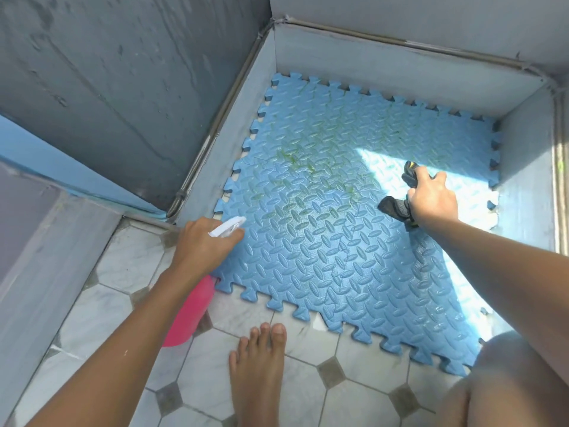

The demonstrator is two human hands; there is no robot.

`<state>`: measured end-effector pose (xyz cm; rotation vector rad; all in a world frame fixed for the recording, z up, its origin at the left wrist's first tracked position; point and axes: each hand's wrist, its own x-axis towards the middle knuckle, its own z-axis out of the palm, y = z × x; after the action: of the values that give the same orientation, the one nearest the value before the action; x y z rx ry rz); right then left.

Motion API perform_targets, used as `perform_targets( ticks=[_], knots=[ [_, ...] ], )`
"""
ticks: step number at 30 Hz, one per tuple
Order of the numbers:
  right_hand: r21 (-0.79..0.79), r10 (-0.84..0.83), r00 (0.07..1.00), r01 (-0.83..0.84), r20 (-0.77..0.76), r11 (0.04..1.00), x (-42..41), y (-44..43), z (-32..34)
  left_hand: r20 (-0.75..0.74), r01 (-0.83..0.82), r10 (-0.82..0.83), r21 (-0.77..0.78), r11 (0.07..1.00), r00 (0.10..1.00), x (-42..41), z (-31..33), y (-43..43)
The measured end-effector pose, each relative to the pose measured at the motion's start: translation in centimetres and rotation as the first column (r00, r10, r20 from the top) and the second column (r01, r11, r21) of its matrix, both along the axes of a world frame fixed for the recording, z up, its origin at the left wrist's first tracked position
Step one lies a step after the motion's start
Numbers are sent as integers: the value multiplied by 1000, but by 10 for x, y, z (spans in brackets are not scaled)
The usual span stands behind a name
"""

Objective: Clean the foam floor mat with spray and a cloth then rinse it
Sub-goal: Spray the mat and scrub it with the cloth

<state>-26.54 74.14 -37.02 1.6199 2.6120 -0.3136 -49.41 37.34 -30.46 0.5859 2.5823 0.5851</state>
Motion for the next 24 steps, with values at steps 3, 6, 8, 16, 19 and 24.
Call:
perform_targets(
  ticks=[3,6,8,16,19,24],
  knots=[
    [-2,-4,1000,4,8,1000,-1,-1,0,12,93,-96,119,988,995,1,3,-2],
    [3,0,1000,0,2,1000,-1,-1,0,8,89,-91,149,985,996,3,6,-1],
    [2,-2,1000,2,-1,1000,-1,-1,0,21,134,-139,149,980,990,5,4,2],
    [7,-17,1000,17,-8,1000,-1,-2,-2,-32,168,-168,-2,986,985,7,3,18],
    [13,-21,1000,22,-12,1000,-2,-3,-2,27,218,-217,-66,974,976,6,-1,13],
    [16,-21,1000,21,-14,1000,-2,-2,-3,-17,148,-147,27,989,989,7,0,-1]
  ],
)
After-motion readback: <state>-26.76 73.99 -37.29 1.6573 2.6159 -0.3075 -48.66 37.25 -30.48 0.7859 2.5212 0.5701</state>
